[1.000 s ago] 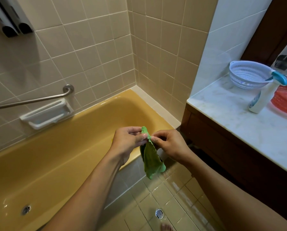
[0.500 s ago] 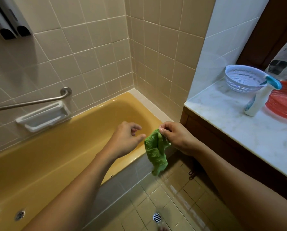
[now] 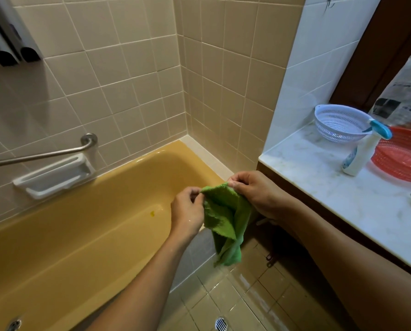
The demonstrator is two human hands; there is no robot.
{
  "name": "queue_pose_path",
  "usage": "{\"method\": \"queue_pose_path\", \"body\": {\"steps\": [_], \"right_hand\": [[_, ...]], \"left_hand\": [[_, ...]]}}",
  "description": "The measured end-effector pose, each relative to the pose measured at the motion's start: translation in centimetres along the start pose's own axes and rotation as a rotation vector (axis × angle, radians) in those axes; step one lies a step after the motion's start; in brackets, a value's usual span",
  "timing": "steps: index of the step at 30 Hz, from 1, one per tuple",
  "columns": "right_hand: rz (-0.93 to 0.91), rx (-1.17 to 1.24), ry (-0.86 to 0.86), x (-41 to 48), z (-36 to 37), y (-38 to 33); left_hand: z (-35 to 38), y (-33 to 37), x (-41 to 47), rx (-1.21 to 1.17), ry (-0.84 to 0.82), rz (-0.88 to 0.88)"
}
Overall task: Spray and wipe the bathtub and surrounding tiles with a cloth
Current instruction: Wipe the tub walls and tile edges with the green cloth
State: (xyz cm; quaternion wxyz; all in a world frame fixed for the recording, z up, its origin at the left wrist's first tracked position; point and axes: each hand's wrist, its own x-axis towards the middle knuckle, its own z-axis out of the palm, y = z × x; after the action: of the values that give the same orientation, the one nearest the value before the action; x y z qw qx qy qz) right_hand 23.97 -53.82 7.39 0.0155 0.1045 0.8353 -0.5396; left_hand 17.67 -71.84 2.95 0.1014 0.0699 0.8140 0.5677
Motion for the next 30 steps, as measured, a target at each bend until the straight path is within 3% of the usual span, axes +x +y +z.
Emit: {"method": "queue_pose_path", "body": {"steps": [3, 6, 10, 13, 18, 24, 30], "right_hand": [[-0.012, 0.046, -0.059, -0.2, -0.9, 0.4], [-0.073, 0.017, -0.104, -0.4, -1.8, -0.5], [-0.173, -0.406, -0.103, 0.6, -3.5, -1.8], [-0.203, -0.578, -0.030, 1.8, -4.1, -2.3], [-0.219, -0.893, -0.105, 3.0, -4.4, -2.3], [-0.220, -0.724, 0.065, 3.6, -5.1, -1.1], [-0.303, -0.682, 0.192, 4.1, -6.3, -2.1]], "left_hand": [[-1.9, 1.6, 1.1, 0.002, -0.113, 0.084], [-3.9, 3.7, 2.3, 0.181, -0.263, 0.261], [-6.9, 5.7, 4.0, 0.478, -0.365, 0.502], [-8.5, 6.9, 4.7, 0.655, -0.441, 0.660], [-10.9, 8.9, 5.0, 0.892, -0.460, 0.896], [-13.3, 8.2, 5.4, 1.124, -0.321, 0.928], [-15.7, 6.4, 6.1, 1.155, -0.257, 0.621]]}}
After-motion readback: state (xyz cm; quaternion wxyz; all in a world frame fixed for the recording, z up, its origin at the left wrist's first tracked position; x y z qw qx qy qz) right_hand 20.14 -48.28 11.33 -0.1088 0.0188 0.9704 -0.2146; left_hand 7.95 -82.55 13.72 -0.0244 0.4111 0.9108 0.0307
